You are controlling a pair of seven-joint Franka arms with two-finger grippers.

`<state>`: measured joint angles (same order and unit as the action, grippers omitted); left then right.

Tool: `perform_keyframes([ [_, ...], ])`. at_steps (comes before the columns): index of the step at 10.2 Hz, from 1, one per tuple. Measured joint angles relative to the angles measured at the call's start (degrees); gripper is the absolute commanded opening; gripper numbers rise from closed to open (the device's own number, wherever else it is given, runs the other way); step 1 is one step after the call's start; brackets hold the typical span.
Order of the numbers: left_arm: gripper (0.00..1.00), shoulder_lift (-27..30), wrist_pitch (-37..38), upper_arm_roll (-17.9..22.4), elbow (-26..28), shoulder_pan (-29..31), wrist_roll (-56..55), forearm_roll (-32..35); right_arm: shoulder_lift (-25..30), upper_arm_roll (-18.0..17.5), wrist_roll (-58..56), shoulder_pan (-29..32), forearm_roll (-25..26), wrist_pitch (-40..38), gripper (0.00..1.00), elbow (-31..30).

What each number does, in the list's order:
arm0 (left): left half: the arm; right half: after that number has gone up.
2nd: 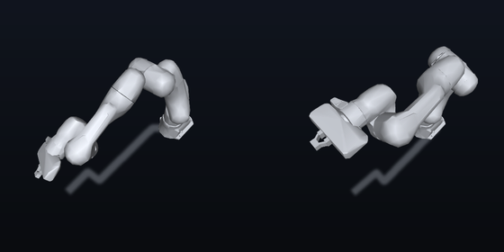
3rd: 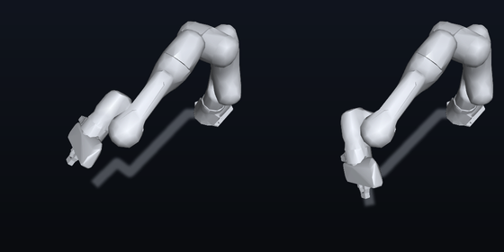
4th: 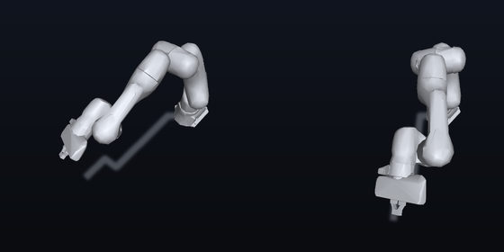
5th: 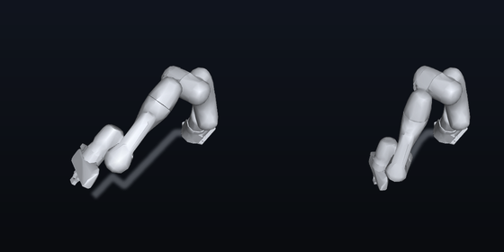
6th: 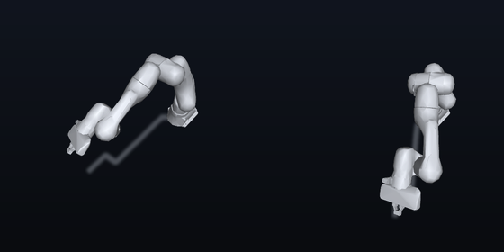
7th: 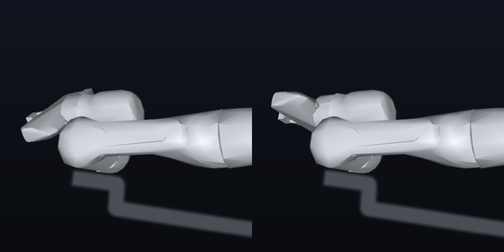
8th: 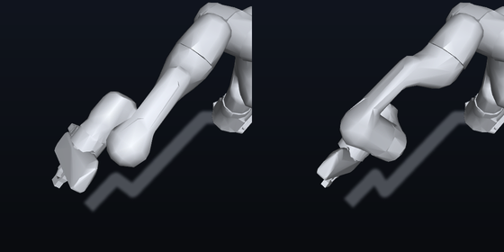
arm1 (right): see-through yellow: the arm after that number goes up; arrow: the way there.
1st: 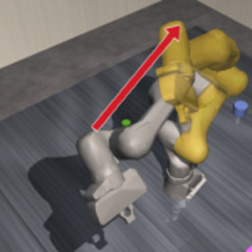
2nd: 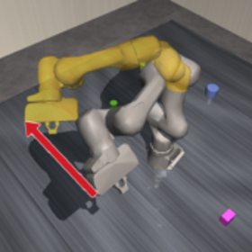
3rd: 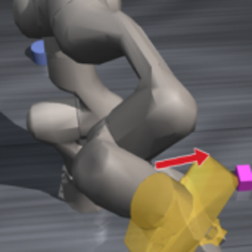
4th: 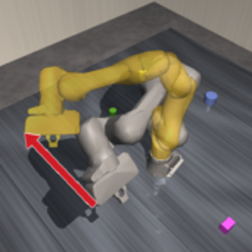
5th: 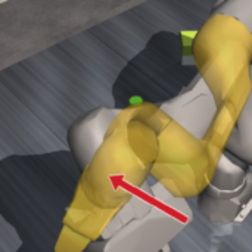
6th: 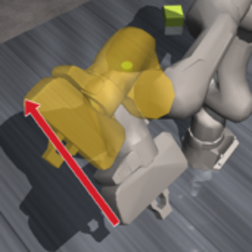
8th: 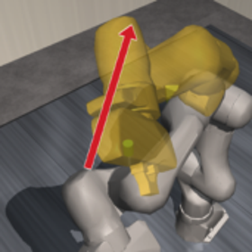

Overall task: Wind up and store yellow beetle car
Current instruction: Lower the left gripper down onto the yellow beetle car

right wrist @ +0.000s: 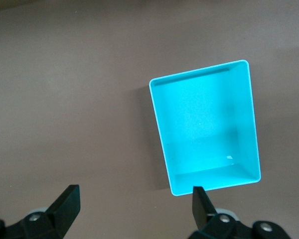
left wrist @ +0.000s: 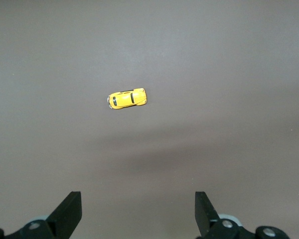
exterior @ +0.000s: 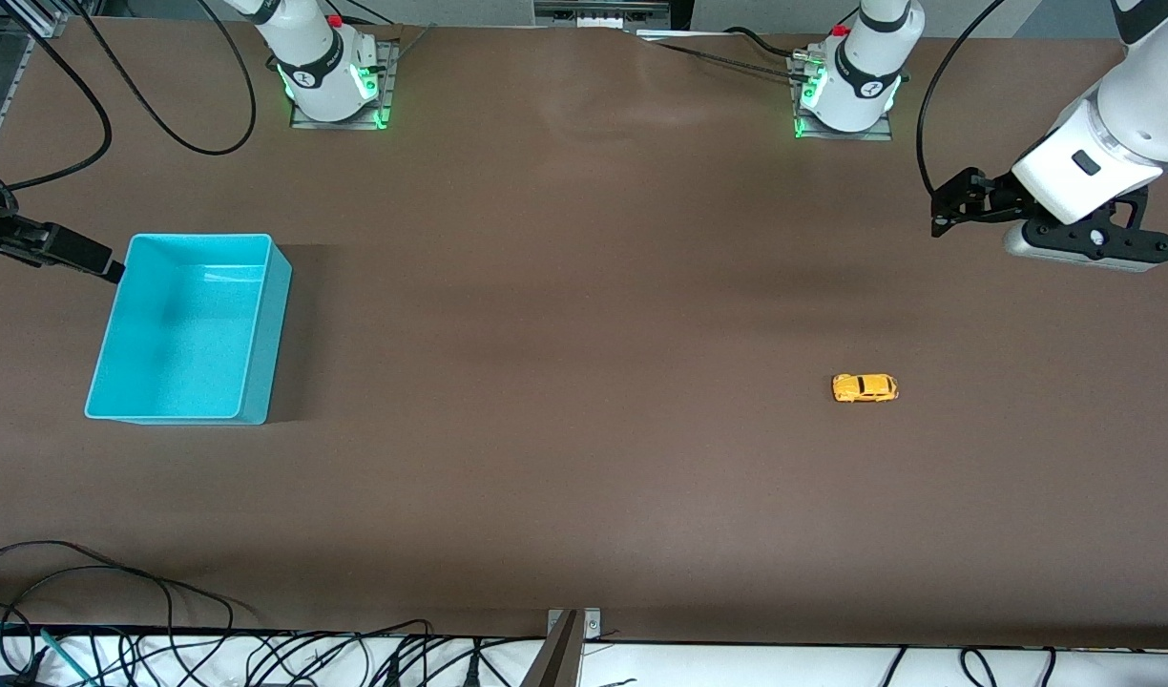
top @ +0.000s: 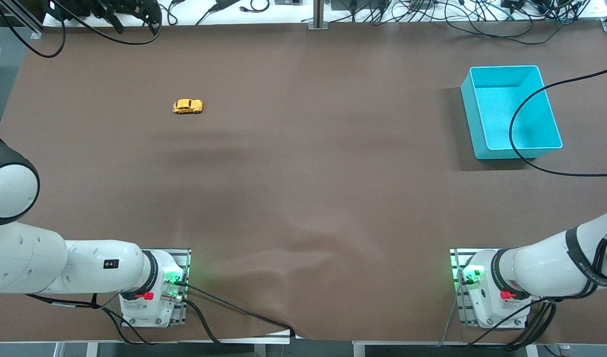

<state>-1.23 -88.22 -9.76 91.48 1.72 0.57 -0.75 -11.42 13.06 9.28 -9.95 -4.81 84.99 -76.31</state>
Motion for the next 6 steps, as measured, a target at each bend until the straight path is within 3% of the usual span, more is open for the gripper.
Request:
perform_keyframes([
  [6, 1.0, -6.29, -0.23, -0.04, 0.04, -0.02, 13.51, 0.02, -0.02, 0.0, 0.0, 0.0, 0.0, 0.0, 1.0, -0.02],
])
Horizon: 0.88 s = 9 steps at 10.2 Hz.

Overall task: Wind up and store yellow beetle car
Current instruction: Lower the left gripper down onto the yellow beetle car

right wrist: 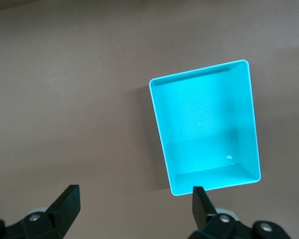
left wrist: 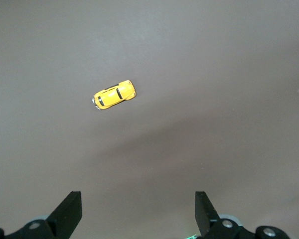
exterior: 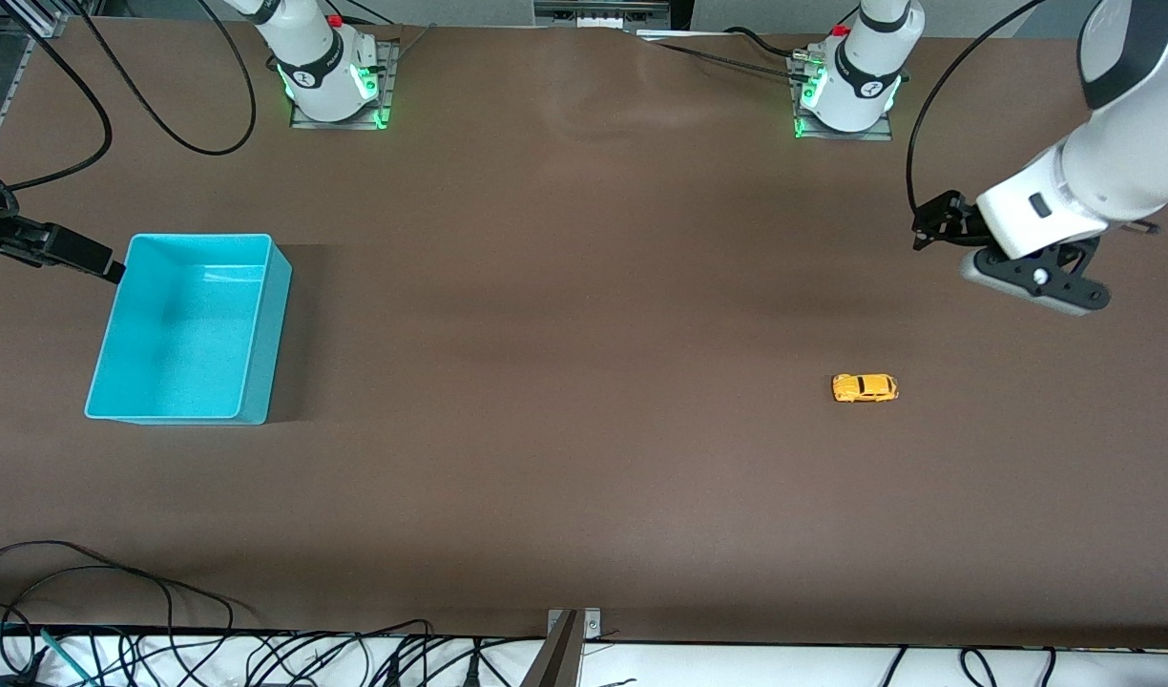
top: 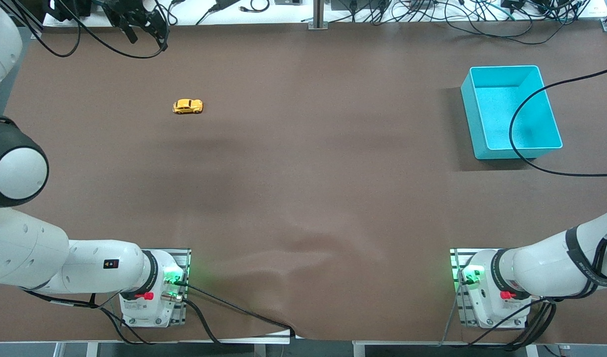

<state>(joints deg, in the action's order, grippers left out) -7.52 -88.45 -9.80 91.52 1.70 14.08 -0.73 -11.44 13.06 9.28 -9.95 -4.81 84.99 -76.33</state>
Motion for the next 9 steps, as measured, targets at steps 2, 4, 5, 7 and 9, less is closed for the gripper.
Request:
perform_keyframes([
  [2, 1.0, -4.06, -2.79, 0.05, 0.1, 0.04, 6.71, 0.84, -0.01, 0.0, 0.0, 0.0, 0.0, -0.01, 1.0, -0.01],
  [4, 1.0, -8.45, -6.38, 0.05, 0.22, 0.19, 17.49, 2.4, -0.01, 0.0, 0.0, 0.0, 0.0, -0.02, 1.0, -0.03],
  [5, 1.0, -10.69, -8.45, 0.06, 0.37, 0.52, 23.83, 2.7, -0.02, 0.0, 0.0, 0.0, 0.0, -0.03, 1.0, -0.03],
  [7, 1.0, -15.24, -14.48, 0.1, 1.64, 1.17, 35.8, 2.82, -0.02, 0.0, 0.0, 0.0, 0.0, -0.03, 1.0, -0.04],
  [9, 1.0, -17.89, -23.46, 0.13, 5.89, 1.34, 45.23, 4.66, -0.03, 0.0, 0.0, 0.0, 0.0, -0.04, 1.0, -0.05],
])
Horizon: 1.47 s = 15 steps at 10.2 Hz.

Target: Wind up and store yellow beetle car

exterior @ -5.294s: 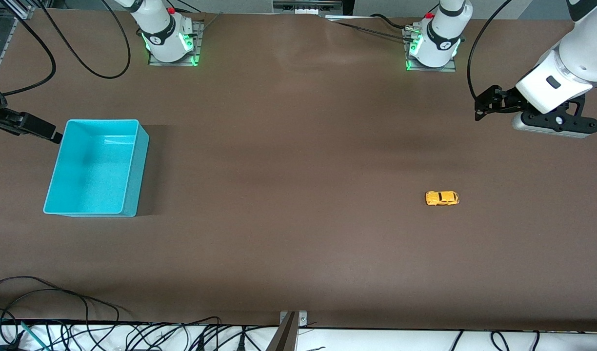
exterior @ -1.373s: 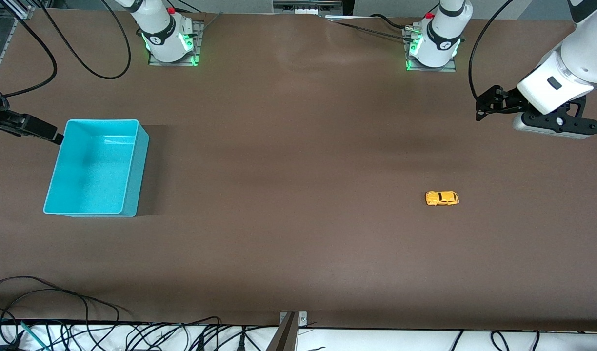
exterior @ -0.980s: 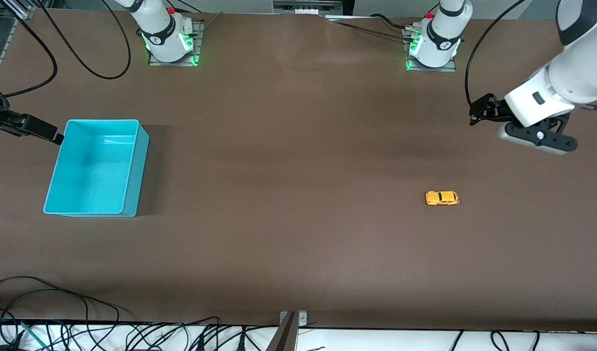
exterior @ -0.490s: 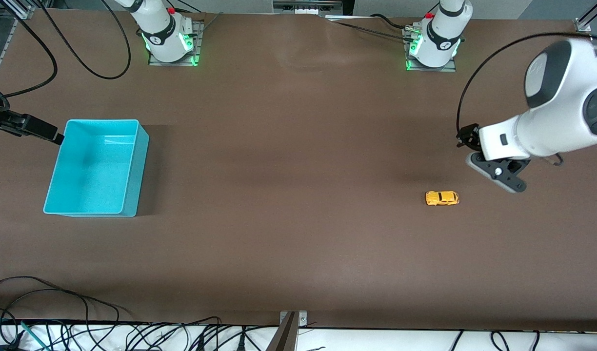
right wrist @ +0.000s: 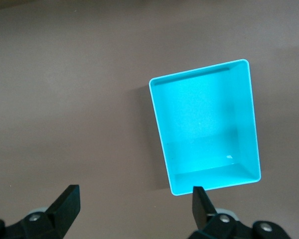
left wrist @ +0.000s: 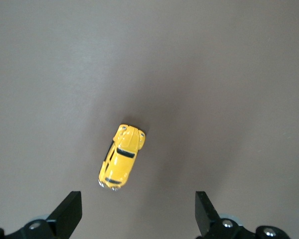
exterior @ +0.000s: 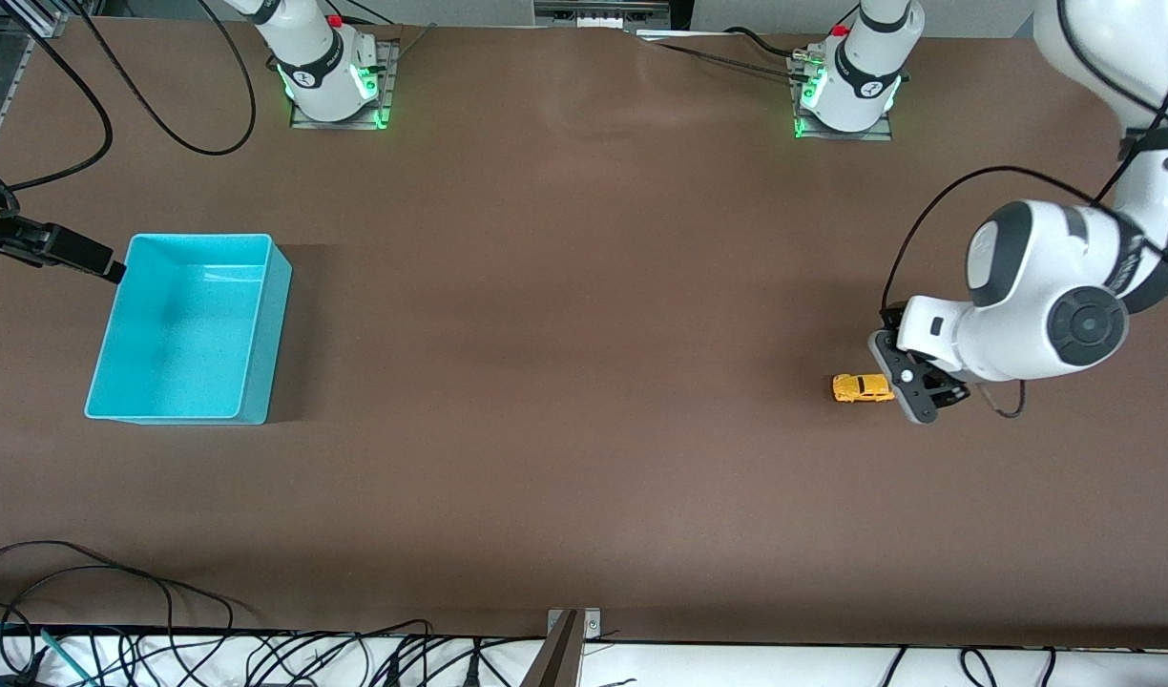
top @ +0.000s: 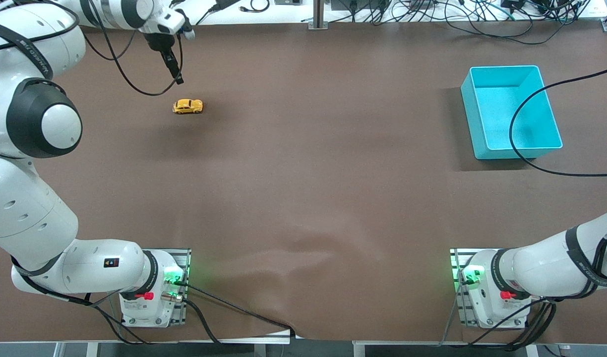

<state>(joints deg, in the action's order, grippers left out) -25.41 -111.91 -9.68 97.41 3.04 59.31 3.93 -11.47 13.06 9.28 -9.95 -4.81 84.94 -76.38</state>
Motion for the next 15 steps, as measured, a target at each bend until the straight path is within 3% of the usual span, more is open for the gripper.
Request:
perform_keyframes([
  [5, 1.0, -0.91, -21.77, 0.01, 13.94, 0.93, 11.9, 6.17, 0.0, 0.0, 0.0, 0.0, 0.0, 0.0, 1.0, 0.0],
  [8, 1.0, -4.71, -27.05, 0.04, 15.28, 3.98, 19.89, 6.3, 0.0, 0.0, 0.0, 0.0, 0.0, -0.01, 1.0, -0.01],
  [11, 1.0, -6.25, -28.89, -0.22, 15.27, 4.17, 20.86, 6.3, 0.0, 0.0, 0.0, 0.0, 0.0, -0.01, 1.0, -0.01],
  [12, 0.96, -6.41, -28.89, -0.28, 15.27, 4.16, 20.88, 6.3, -0.01, 0.0, 0.0, 0.0, 0.0, -0.01, 1.0, -0.01],
  [15, 0.35, -6.89, -28.89, -0.39, 15.28, 4.16, 20.93, 6.3, 0.0, 0.0, 0.0, 0.0, 0.0, -0.01, 1.0, -0.01],
])
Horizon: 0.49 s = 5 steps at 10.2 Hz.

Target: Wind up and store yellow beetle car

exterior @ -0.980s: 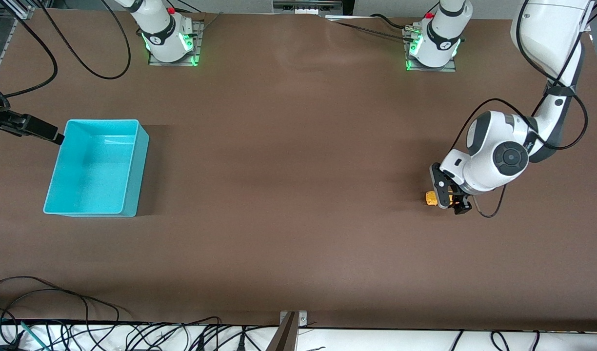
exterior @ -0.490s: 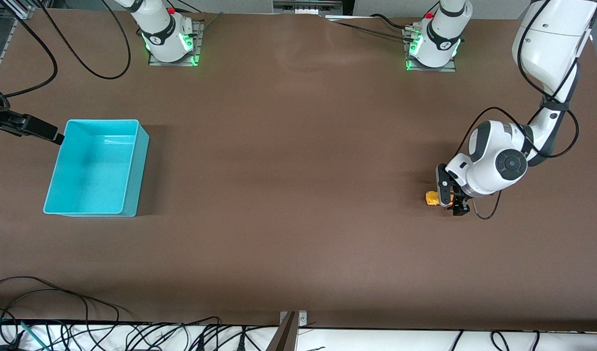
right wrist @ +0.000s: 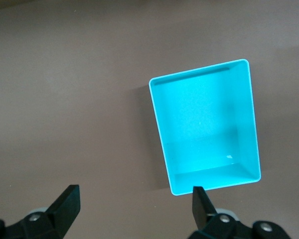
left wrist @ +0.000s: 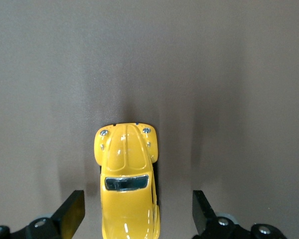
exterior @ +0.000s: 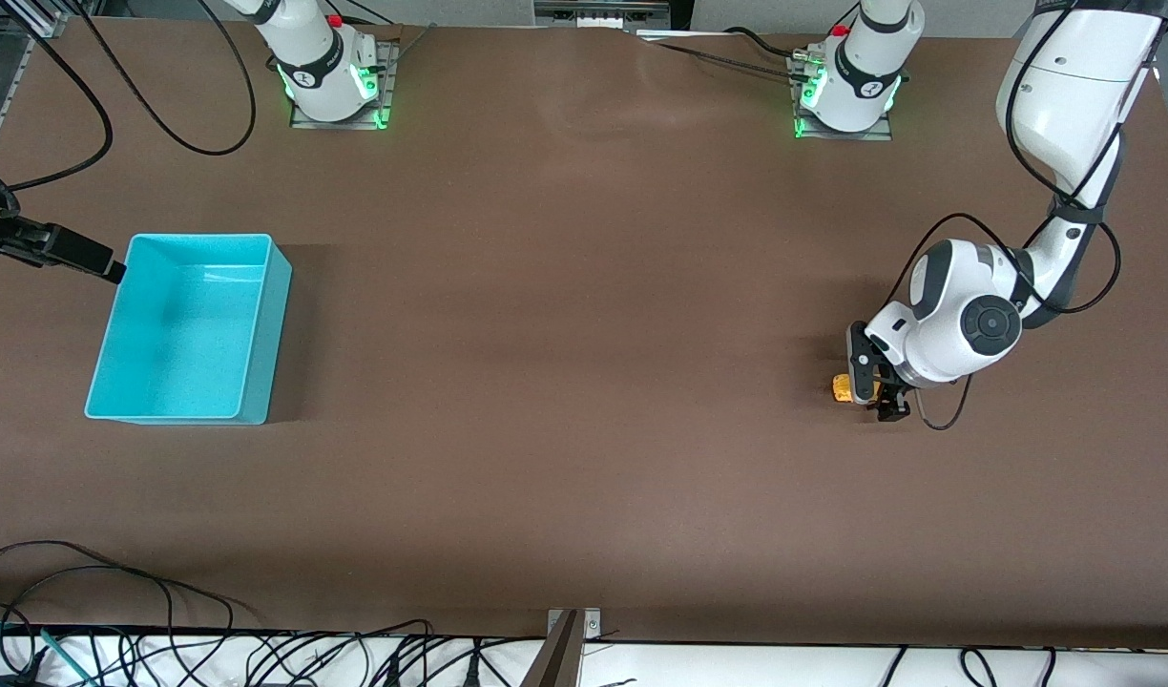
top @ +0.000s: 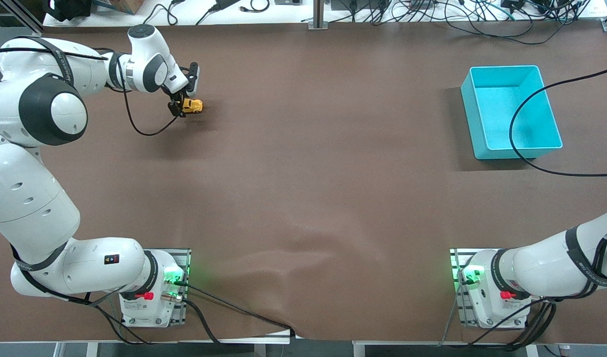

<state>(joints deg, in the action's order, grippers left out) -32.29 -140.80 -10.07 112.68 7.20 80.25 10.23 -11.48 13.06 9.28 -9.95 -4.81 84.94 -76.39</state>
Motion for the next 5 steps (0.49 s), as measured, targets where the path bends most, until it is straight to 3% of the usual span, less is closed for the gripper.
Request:
perform_keyframes([
  [1, 0.16, -0.02, 0.0, -0.03, 0.0, -0.01, 0.01, 0.0, 0.0, 0.0, 0.0, 0.0, 0.0, 0.0, 1.0, 0.0],
  [2, 0.08, -0.03, -0.02, -0.06, 0.0, -0.01, 0.02, 0.0, 0.0, 0.0, 0.0, 0.0, 0.0, 0.0, 1.0, 0.0],
  [5, 0.08, -0.02, -0.07, -0.17, -0.01, -0.02, 0.05, 0.0, 0.0, 0.0, 0.0, 0.0, 0.0, 0.0, 1.0, 0.0],
])
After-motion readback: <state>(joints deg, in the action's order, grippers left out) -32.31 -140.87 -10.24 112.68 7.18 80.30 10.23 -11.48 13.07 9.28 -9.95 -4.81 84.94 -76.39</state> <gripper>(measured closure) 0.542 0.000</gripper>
